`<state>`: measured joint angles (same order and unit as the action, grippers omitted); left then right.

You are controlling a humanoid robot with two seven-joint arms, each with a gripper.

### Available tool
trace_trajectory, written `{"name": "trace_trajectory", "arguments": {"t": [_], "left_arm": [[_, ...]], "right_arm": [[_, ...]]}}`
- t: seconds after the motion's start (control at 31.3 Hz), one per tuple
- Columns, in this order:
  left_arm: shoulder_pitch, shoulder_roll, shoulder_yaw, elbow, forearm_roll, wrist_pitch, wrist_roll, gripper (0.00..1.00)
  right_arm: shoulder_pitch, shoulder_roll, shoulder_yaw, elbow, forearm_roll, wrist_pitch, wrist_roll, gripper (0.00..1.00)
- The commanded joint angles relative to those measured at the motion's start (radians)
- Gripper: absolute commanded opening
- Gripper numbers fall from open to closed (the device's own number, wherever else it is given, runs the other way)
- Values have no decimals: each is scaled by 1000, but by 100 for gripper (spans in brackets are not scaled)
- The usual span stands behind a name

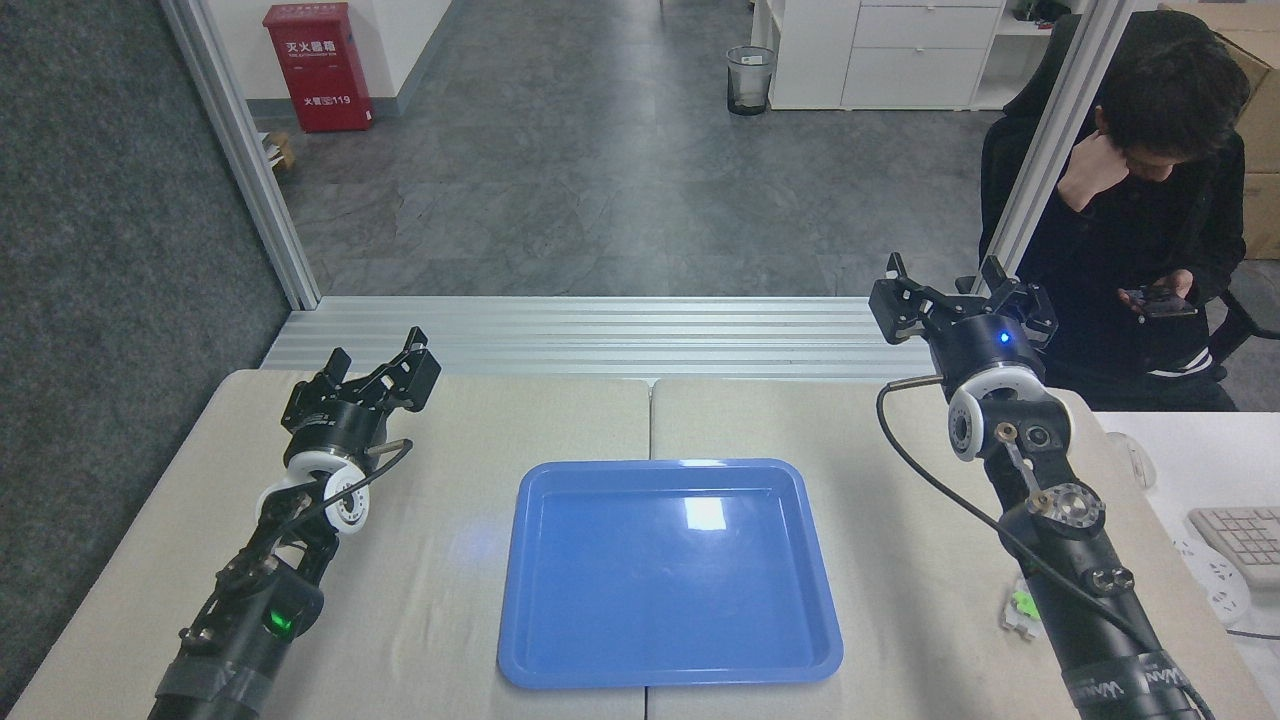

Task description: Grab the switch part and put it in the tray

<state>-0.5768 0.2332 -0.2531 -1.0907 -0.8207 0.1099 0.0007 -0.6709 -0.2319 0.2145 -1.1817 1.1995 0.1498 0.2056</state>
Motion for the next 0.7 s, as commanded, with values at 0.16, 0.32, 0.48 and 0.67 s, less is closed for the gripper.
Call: {"name": "trace_trajectory", "arguments": {"t": [0.16, 0.32, 0.48, 0.67], "left_arm": [[0, 0, 0, 0, -1, -1, 1, 100], [0, 0, 0, 0, -1, -1, 1, 100], [0, 0, 0, 0, -1, 1, 1, 100], [0, 0, 0, 0, -1, 1, 1, 100]], "right_arm": [[1, 45, 32, 22, -3, -3, -6, 100], [-6, 34, 31, 22, -3, -39, -6, 100], [-4, 23, 28, 22, -3, -111, -20, 100], [-4, 22, 28, 24, -3, -111, -60, 100]]}}
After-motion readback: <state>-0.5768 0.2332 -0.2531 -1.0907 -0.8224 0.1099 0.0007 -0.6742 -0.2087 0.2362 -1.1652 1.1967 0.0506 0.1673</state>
